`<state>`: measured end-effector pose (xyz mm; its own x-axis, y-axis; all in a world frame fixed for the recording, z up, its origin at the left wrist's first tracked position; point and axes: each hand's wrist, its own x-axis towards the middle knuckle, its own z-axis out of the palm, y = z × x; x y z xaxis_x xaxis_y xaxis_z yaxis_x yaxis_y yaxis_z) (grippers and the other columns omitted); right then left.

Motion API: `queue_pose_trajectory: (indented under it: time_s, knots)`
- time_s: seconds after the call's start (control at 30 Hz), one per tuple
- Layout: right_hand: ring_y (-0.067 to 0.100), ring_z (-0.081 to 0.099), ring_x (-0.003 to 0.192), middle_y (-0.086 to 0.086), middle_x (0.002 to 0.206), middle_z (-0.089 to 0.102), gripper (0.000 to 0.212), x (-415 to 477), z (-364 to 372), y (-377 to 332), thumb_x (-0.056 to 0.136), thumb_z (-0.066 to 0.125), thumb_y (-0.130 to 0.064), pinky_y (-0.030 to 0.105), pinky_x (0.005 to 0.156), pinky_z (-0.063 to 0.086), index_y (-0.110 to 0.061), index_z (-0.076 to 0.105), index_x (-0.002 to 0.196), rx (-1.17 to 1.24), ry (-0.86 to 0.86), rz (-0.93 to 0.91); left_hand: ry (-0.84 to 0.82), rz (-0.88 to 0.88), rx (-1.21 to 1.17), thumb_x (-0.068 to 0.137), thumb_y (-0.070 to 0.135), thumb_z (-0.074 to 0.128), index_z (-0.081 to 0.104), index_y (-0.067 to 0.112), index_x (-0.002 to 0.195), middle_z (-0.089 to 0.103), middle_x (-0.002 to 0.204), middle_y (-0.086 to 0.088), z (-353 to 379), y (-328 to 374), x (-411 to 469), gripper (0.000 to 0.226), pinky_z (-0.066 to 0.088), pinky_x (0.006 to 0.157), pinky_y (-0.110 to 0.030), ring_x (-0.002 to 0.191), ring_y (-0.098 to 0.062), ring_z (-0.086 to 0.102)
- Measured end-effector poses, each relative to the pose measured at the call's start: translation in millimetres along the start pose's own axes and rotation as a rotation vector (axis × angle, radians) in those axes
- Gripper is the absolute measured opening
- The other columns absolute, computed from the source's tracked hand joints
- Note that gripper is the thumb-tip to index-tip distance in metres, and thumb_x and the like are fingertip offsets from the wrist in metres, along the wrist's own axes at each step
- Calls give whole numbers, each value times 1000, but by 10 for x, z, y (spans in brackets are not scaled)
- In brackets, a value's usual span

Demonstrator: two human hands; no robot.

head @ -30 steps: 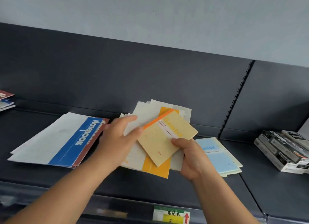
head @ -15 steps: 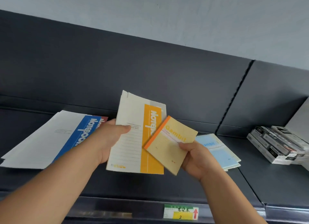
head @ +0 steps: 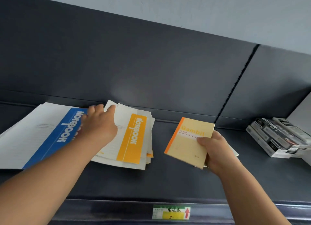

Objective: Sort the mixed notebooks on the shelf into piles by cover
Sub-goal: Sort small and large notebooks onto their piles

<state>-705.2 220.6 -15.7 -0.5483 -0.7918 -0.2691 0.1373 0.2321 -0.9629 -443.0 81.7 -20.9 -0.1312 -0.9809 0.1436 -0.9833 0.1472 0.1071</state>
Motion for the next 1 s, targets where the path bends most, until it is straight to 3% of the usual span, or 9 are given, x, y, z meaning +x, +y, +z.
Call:
queue_pose_trajectory:
  time_s: [0.1,0.2,0.3,0.37,0.5,0.63,0.77,0.83,1.0]
  knots:
    - [32,67,97,4,111,68,32,46,-225,-54,96,48,-3,57,67,59,-23,59,117,-115,0,-69,42,47,176,90,18,51,28,28,147,17,158,-8,-58,212,-72,62,19,110,-47,145,-31,8]
    - [23,66,98,-4,111,67,33,101,-543,-142,95,51,-7,49,83,58,-38,61,103,-248,31,-188,55,70,191,93,22,49,31,28,147,18,159,-7,-146,545,-214,57,14,112,-46,146,-29,6]
    - [24,67,97,0,106,69,36,275,-890,-216,94,52,-3,49,89,56,-37,59,88,-289,25,-230,52,157,-115,97,30,48,38,24,145,36,153,-4,-167,1078,-397,50,29,111,-38,139,-26,33]
    - [26,67,98,0,105,70,34,450,-1062,-231,94,53,-3,51,90,56,-36,60,89,-346,14,-228,-147,134,-473,97,36,49,35,25,147,42,150,0,-79,1507,-568,54,38,107,-37,133,-22,44]
    - [23,64,102,-2,111,68,33,800,-1208,-100,92,54,-6,45,92,54,-23,62,121,-480,-36,-189,-460,-52,-797,96,45,49,23,22,152,37,153,0,192,2193,-816,66,36,104,-31,135,-18,41]
    - [18,60,93,-3,102,64,26,955,-1229,122,93,51,-10,32,76,48,-18,56,116,-585,-107,-129,-464,-115,-915,91,35,58,31,24,140,51,127,10,419,2563,-924,57,39,88,-26,107,-9,49]
    - [19,65,95,-3,103,66,26,926,-1151,182,92,47,-11,38,86,54,-20,54,116,-582,-227,-116,-448,-54,-917,48,62,79,18,39,145,51,132,14,537,2720,-947,117,46,102,-37,120,-10,52]
    - [20,65,102,-3,109,67,33,892,-1117,167,94,48,-18,43,94,53,-23,51,126,-611,-319,-120,-424,-29,-874,33,68,85,20,47,141,50,129,13,593,2709,-922,128,49,99,-39,119,-12,53]
    - [24,42,136,3,150,41,62,831,-1072,66,101,45,-34,39,112,37,-16,21,155,-734,-355,-207,-402,-30,-799,61,52,84,6,35,151,29,149,11,404,2593,-939,120,36,111,-36,138,-16,35]
